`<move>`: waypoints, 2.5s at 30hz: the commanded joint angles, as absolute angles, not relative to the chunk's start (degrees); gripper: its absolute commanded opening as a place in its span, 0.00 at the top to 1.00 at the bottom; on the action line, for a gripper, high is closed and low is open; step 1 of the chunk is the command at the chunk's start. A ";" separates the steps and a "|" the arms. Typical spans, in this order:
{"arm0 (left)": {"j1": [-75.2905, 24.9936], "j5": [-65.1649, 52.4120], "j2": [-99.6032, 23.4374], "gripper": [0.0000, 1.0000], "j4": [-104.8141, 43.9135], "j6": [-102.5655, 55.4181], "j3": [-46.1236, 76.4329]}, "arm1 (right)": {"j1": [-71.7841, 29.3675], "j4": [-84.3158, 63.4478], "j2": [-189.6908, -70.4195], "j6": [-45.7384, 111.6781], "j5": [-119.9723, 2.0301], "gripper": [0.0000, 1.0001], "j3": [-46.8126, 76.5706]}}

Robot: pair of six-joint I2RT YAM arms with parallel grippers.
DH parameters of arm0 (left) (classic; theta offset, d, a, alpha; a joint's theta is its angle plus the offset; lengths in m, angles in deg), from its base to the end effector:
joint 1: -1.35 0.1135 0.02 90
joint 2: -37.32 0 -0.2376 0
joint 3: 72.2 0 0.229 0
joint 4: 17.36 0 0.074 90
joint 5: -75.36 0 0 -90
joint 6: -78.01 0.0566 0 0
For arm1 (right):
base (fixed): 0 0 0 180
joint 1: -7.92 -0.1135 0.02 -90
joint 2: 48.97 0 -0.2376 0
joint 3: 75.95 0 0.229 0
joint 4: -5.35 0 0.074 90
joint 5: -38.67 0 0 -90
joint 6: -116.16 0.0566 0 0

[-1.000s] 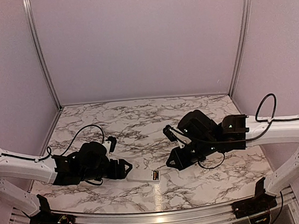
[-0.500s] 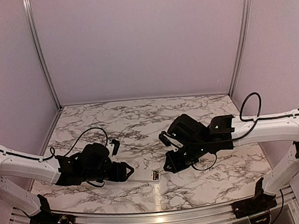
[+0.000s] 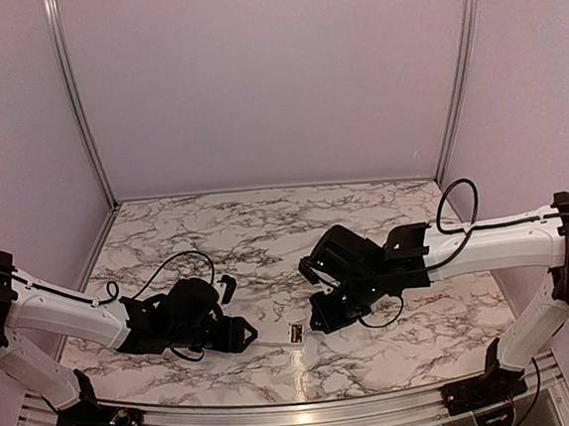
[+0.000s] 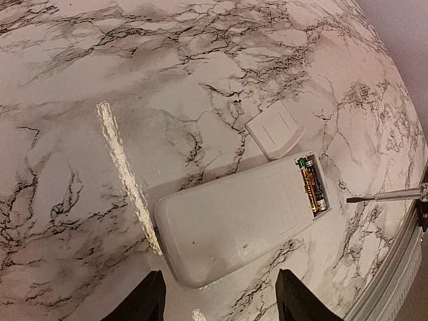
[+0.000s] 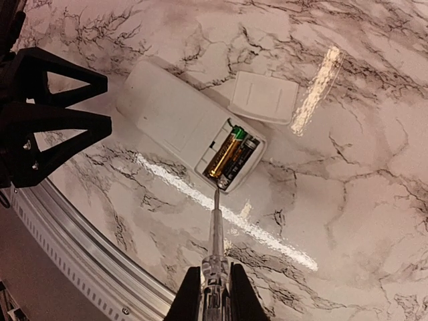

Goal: Unload the batteries from the remote control

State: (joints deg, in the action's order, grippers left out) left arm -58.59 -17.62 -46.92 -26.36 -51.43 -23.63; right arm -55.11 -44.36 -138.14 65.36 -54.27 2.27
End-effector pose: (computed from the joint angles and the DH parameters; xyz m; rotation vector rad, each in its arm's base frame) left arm 0.1403 -0.2366 0.1246 0.4163 2.4542 -0.7507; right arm 0.1359 0.2735 0.1938 -0.5954 2.7305 0.6145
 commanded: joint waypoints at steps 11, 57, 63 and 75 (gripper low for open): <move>-58.77 -9.19 -52.69 0.45 -20.64 -51.61 -21.19 | -54.81 -44.94 -138.29 64.43 -51.60 1.00 4.63; -59.97 -15.67 -54.31 0.50 -26.33 -49.13 -18.81 | -53.61 -42.49 -140.64 59.46 -49.18 1.00 3.14; -60.00 -14.85 -55.92 0.50 -24.69 -48.83 -18.13 | -52.41 -44.06 -142.98 57.26 -47.28 1.00 4.82; -60.08 -15.03 -59.15 0.50 -23.89 -48.13 -16.01 | -52.26 -45.18 -146.00 54.88 -46.84 1.00 7.88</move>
